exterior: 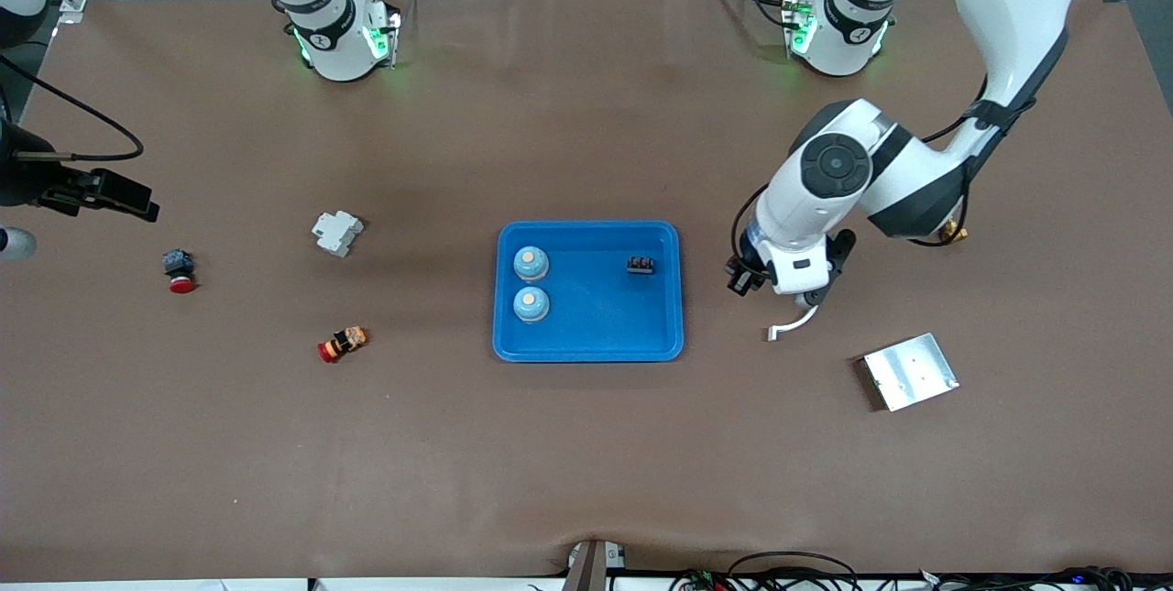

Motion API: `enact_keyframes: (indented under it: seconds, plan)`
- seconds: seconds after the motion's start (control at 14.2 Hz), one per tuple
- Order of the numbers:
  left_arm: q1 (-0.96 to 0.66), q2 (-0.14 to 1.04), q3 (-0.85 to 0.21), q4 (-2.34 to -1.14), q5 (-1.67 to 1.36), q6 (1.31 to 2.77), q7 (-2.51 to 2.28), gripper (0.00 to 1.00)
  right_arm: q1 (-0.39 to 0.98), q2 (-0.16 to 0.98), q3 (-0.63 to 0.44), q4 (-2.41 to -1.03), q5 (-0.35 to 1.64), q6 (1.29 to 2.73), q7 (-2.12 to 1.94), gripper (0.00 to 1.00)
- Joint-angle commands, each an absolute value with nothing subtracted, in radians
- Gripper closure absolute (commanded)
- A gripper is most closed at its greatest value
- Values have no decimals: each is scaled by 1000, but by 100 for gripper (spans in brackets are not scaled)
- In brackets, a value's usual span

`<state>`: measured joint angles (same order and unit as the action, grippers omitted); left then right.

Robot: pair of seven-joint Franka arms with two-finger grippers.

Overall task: Place electrolytic capacitor and blue bell in tray
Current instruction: 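Carry the capacitor to the tray while the right gripper returns to rest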

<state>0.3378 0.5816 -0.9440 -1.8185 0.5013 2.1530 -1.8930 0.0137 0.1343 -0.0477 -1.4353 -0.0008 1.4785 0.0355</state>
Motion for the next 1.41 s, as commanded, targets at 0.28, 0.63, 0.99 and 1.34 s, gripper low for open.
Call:
enact_keyframes:
  seconds: [0.28,0.63,0.99,1.34]
  plan:
    - [-151,744,-567,-1540,505,2137,-2219,100,-23,104,-43,-1463,6,1476,0,0]
    - [-264,817,-488,-1464,508,2183,-2310,100,-21,104,-43,-1463,25,1477,0,0]
    - [-318,853,-437,-1411,505,2189,-2353,100,-18,106,-43,-1463,25,1479,0,0]
    - [-350,880,-426,-1401,506,2241,-2378,100,-15,104,-41,-1463,25,1474,0,0]
